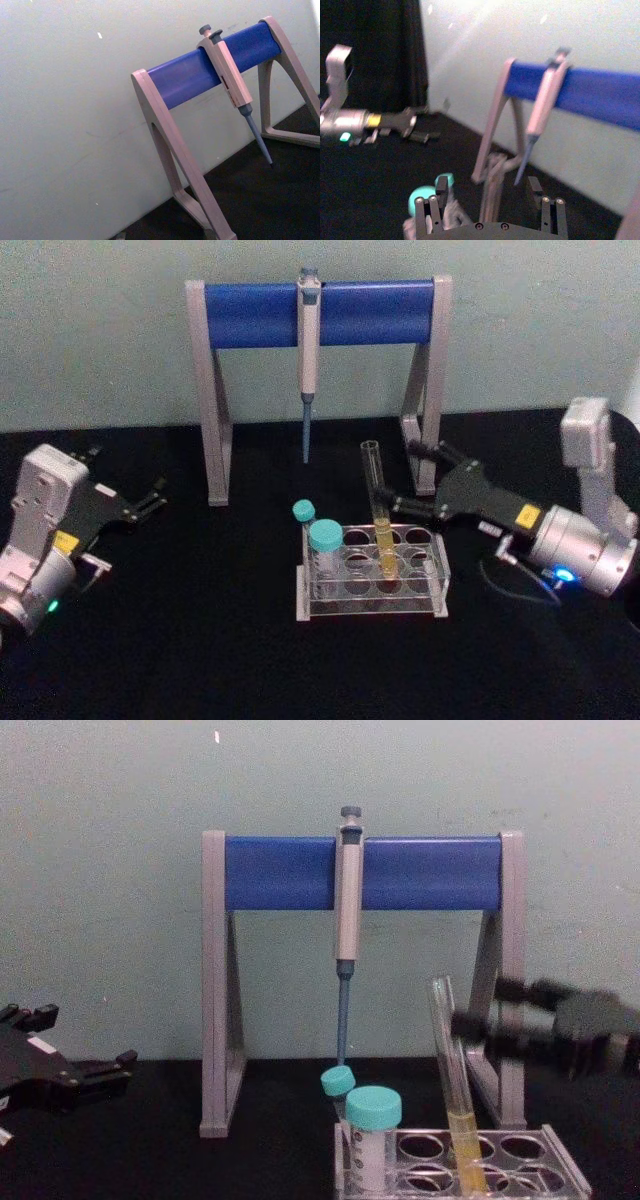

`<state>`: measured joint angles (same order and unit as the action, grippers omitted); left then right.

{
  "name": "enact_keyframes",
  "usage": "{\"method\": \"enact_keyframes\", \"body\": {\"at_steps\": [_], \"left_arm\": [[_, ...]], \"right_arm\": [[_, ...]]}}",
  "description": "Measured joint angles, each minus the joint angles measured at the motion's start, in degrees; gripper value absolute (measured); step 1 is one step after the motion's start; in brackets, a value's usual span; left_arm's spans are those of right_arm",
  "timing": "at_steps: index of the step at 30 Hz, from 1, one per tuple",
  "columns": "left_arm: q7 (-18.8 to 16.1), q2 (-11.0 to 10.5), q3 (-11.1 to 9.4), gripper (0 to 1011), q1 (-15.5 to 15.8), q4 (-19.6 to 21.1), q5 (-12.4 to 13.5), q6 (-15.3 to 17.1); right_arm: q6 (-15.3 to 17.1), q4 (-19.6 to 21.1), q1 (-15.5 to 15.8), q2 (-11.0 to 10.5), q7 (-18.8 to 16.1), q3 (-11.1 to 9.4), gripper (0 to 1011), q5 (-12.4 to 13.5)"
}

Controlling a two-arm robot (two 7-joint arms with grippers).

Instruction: Pick up the test tube from the test tube rack, shake it, then place it back into the test tube rack.

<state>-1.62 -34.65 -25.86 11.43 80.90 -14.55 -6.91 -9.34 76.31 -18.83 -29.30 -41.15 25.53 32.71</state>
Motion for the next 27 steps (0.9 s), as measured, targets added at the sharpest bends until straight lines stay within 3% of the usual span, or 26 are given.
{"method": "enact_keyframes", "body": {"at_steps": [3, 4, 5, 7, 9, 12, 15, 18, 21, 27], "left_arm": [[0.0, 0.0, 0.0, 1001, 0.0, 0.0, 0.0, 0.0], [0.0, 0.0, 0.0, 1001, 0.0, 0.0, 0.0, 0.0], [0.0, 0.0, 0.0, 1001, 0.0, 0.0, 0.0, 0.0], [0.0, 0.0, 0.0, 1001, 0.0, 0.0, 0.0, 0.0], [0.0, 0.0, 0.0, 1001, 0.0, 0.0, 0.0, 0.0], [0.0, 0.0, 0.0, 1001, 0.0, 0.0, 0.0, 0.0], [0.0, 0.0, 0.0, 1001, 0.0, 0.0, 0.0, 0.0], [0.0, 0.0, 0.0, 1001, 0.0, 0.0, 0.0, 0.0], [0.0, 0.0, 0.0, 1001, 0.0, 0.0, 0.0, 0.0], [0.0, 0.0, 0.0, 1001, 0.0, 0.0, 0.0, 0.0]], "right_arm": [[-0.5, 1.9, 1.3, 0.3, 2.5, -2.2, 1000, 1.3], [-0.7, 3.1, 2.1, 0.5, 4.8, -3.5, 1000, 1.5], [-0.7, 3.1, 2.1, 0.5, 4.8, -3.5, 1000, 1.5], [-0.6, 4.9, 3.4, 0.9, 9.0, -5.1, 1000, 0.9], [-0.3, 6.2, 4.3, 1.3, 13.3, -6.3, 1000, -0.7], [1.8, 8.2, 5.9, 2.3, 23.6, -7.9, 1000, -6.1], [4.0, 8.5, 6.4, 2.9, 28.9, -8.3, 1000, -9.5], [8.3, 7.6, 6.9, 3.9, 35.2, -8.3, 1000, -13.9], [10.6, 6.6, 7.3, 4.6, 37.6, -8.2, 1000, -15.8], [13.4, 4.6, 8.1, 5.6, 39.2, -7.8, 1000, -17.8]]}}
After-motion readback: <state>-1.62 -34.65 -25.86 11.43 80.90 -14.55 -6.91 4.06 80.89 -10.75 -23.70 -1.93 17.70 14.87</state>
